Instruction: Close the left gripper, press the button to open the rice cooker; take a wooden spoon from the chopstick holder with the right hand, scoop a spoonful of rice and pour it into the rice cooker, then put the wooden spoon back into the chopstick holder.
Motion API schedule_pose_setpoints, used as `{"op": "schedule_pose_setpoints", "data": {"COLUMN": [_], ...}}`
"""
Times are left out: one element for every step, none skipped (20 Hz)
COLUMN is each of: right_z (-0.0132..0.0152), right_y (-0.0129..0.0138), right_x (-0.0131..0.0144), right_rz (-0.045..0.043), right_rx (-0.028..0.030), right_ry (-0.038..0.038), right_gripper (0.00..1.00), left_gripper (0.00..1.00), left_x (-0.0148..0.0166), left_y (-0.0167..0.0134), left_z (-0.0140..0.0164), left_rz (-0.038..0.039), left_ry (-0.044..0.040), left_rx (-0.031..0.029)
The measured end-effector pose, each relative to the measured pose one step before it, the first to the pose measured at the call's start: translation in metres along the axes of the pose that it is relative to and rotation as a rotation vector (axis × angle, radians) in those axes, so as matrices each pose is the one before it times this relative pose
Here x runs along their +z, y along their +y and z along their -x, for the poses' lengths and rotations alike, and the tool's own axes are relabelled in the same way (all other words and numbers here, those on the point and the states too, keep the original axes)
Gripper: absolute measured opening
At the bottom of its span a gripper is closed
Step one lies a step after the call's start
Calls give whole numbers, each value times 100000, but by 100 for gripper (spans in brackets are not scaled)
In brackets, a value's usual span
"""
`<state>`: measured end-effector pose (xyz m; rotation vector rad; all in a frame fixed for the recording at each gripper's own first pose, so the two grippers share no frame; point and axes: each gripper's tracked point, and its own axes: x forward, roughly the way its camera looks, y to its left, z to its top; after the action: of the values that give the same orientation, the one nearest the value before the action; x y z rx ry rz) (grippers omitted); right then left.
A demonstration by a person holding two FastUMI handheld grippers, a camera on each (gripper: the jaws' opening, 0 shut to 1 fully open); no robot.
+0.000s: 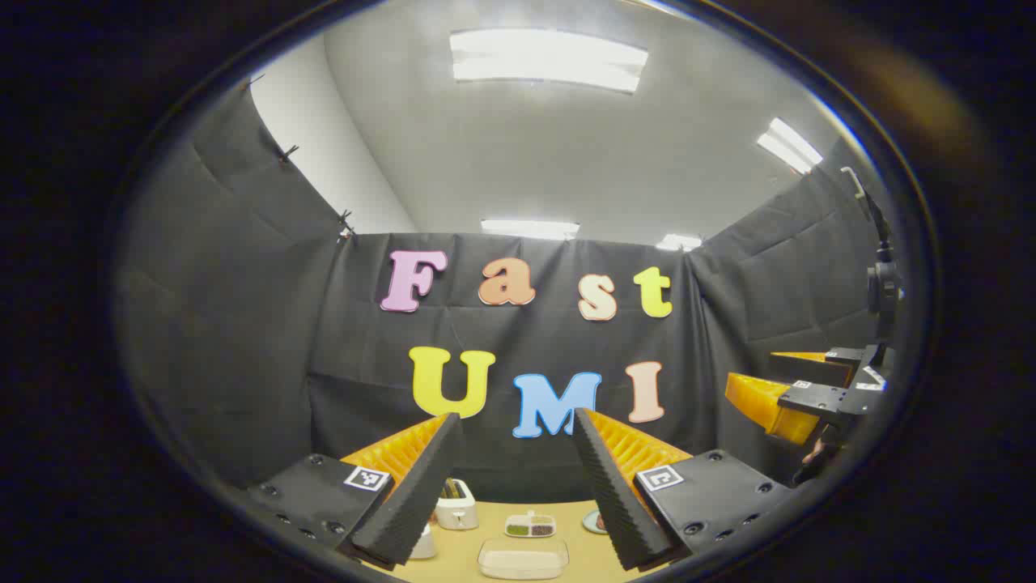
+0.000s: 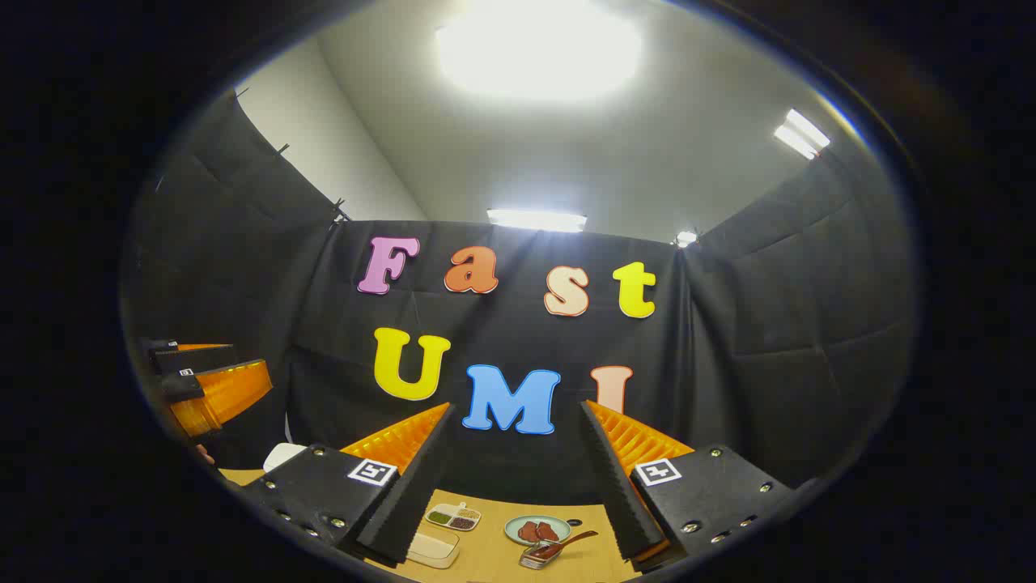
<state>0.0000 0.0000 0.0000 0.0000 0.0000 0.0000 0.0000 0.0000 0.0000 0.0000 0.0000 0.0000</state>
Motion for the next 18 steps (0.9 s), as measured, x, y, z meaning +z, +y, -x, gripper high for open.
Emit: {"op": "schedule_pose_setpoints", "data": {"right_z": [-37, -77, 76, -3, 125, 14, -58, 36, -84, -120, -46, -124, -33, -185, -195, -62, -45, -55], "right_y": [-139, -28, -67, -96, -90, -133, 43, -95, -118, -122, -231, -190, -153, -219, -141, -103, -52, -46], "right_x": [-190, -104, -21, -178, -147, -287, -268, -206, -162, -97, -117, -62, -133, -129, -321, -305, -370, -360], "right_rz": [23, -133, -198, -168, 14, 115, 95, -22, -31, 34, 118, 125, -19, -276, -425, -510, -528, -374], "right_rx": [43, 225, 272, 382, 172, 239, 525, 472, 685, 678, 751, 927, 667, 858, 966, 1158, 1097, 1483], "right_ry": [371, 263, 335, 255, 337, 617, 697, 662, 451, 160, 139, -37, -70, -186, 163, 198, 40, 67], "right_gripper": [92, 92, 92, 92, 92, 92, 92, 92, 92, 92, 92, 92, 92, 92, 92, 92, 92, 92], "left_gripper": [91, 91, 91, 91, 91, 91, 99, 91, 91, 91, 91, 91, 91, 91, 91, 91, 91, 94], "left_x": [-6, 20, -72, -424, -158, -286, -245, -352, -151, -152, -52, -104, 17, -147, -89, -452, -413, -535], "left_y": [50, 36, 96, -9, 73, 159, 128, 5, 42, -4, -60, -60, -192, -193, -195, -109, 15, 23], "left_z": [116, 27, -31, -8, 65, 41, -15, 17, 52, -26, -77, 32, -43, 13, 17, -44, -124, -164], "left_rz": [224, 61, -171, -251, -102, 94, 276, 378, 321, 107, -146, -317, -655, -1093, -995, -531, -189, -18], "left_ry": [344, 49, 341, 730, 570, 522, 750, 925, 667, 456, 343, 249, 44, -93, 463, 815, 1020, 1214], "left_rx": [461, 422, 495, 329, 604, 823, 819, 913, 1022, 1077, 1075, 894, 1001, 1162, 1142, 1259, 1082, 1137]}}
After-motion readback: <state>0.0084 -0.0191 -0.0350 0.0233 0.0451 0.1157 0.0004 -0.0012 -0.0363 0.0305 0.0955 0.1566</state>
